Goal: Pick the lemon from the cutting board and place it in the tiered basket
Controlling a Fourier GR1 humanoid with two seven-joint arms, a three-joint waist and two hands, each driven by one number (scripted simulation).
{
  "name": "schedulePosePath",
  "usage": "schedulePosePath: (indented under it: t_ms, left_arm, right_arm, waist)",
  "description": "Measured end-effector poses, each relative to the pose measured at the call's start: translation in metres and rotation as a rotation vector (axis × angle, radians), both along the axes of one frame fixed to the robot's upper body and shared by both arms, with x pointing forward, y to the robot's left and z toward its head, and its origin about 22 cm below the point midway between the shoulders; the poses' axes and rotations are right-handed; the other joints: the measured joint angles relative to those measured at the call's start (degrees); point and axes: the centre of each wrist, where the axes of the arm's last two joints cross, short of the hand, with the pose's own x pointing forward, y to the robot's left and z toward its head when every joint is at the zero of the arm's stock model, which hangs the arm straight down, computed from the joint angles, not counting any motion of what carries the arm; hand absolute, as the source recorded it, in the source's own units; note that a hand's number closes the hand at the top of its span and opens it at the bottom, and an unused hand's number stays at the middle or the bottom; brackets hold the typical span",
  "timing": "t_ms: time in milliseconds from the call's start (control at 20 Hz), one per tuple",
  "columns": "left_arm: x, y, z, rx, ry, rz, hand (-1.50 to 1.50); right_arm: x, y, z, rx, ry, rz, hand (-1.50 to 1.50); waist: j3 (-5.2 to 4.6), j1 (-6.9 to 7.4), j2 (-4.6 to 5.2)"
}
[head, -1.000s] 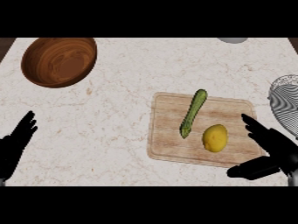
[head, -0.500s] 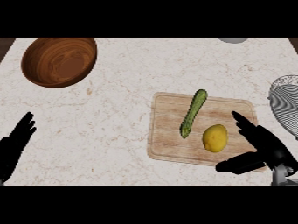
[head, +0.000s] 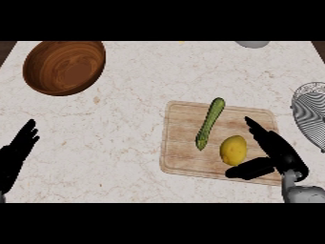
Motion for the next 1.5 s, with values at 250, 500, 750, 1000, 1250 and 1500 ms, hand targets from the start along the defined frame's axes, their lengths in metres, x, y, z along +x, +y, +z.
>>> schedulePosePath:
  t_ms: [250,500,750,1000,1250,1500]
  left_arm:
    - [-0.004,-0.003,-0.001,-0.001,-0.003,-0.003,0.0]
    - [-0.003,-0.008,0.004,-0.003,-0.003,0.0,0.0]
    - [-0.004,-0.007,0.002,-0.001,-0.001,0.003,0.0]
    - [0.0,-0.005,-0.001,0.001,0.001,0.005,0.0]
    - [-0.001,-0.003,-0.001,-0.001,0.004,0.0,0.0]
    - [-0.003,-0.004,0.001,0.002,0.003,0.0,0.0]
  right_arm:
    - [0.007,0.011,-0.008,0.004,0.002,0.006,-1.5]
    - [0.008,0.025,-0.017,0.011,-0.005,0.026,1.5]
    - [0.009,0.025,-0.022,-0.01,-0.104,0.045,1.5]
    - [0.004,0.032,-0.019,-0.009,-0.183,0.001,1.5]
    - [0.001,0.029,-0.012,-0.019,-0.21,-0.069,1.5]
    - [-0.006,0.045,0.008,-0.167,-0.235,-0.12,1.5]
  waist:
    - [-0.18,-0.01,-0.17]
    - [-0.3,0.01,-0.28]
    - [-0.42,-0.16,-0.32]
    - [-0.2,-0.19,-0.15]
    - [0.12,-0.01,0.09]
    - [0.2,0.1,0.18]
